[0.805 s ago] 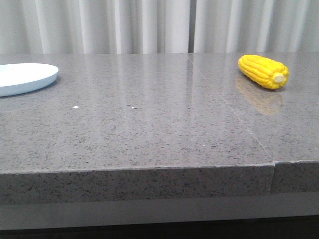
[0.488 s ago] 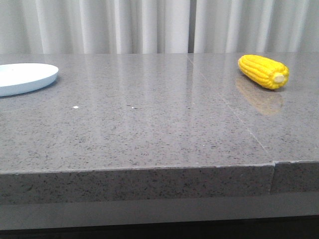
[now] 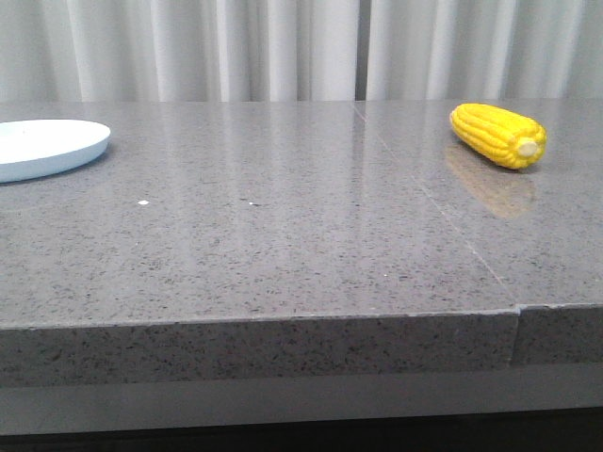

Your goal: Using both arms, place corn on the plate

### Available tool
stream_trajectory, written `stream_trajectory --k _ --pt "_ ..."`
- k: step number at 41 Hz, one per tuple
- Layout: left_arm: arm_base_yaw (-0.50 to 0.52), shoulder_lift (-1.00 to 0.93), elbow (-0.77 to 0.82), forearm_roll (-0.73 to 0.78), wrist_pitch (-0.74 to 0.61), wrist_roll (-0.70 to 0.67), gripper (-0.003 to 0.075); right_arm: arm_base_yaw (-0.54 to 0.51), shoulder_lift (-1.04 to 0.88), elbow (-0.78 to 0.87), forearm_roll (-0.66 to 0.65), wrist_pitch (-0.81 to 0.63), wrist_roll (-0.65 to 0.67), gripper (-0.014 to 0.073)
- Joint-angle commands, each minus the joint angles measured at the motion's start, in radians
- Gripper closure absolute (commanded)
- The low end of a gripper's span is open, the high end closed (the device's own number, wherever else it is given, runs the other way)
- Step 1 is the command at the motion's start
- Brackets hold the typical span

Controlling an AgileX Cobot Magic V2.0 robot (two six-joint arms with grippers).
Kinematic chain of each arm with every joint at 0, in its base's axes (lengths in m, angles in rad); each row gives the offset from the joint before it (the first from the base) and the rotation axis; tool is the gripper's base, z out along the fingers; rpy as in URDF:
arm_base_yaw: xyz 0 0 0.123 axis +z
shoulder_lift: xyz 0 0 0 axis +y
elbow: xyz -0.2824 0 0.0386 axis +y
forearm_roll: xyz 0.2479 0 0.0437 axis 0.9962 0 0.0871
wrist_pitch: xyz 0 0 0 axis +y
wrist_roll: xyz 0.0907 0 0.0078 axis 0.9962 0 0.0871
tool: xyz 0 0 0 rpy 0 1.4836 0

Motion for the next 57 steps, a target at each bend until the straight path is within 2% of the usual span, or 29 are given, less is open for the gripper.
stream_trajectory --k 1,5,10,21,29,34,53,57 --pt "0.001 -0.020 -0.012 -0.006 -0.130 -0.009 0.0740 -0.006 -0.012 -0.023 -0.011 -0.149 -0.003 0.0713" --pt "0.001 -0.020 -0.078 -0.009 -0.130 -0.009 0.0740 -0.006 -0.012 -0.078 -0.011 -0.127 -0.003 0.0713" --pt "0.001 -0.012 -0.193 -0.009 -0.100 -0.009 0.0740 -0.006 -0.006 -0.202 -0.011 0.000 -0.003 0.0713" --pt "0.001 0.153 -0.526 -0.009 0.160 -0.009 0.0740 -0.006 0.176 -0.516 -0.011 0.276 -0.003 0.0713" --pt "0.001 0.328 -0.679 -0.009 0.344 -0.009 0.0740 -0.006 0.356 -0.692 -0.014 0.448 -0.004 0.0713" --pt "0.001 0.421 -0.692 -0.009 0.373 -0.009 0.0740 -0.006 0.442 -0.723 -0.016 0.501 -0.004 0.0713" --pt "0.001 0.586 -0.692 -0.014 0.393 -0.009 0.0740 -0.006 0.639 -0.722 -0.018 0.507 -0.004 0.0710" --pt "0.001 0.603 -0.692 -0.014 0.395 -0.009 0.0739 -0.006 0.659 -0.722 -0.028 0.505 -0.006 0.0649"
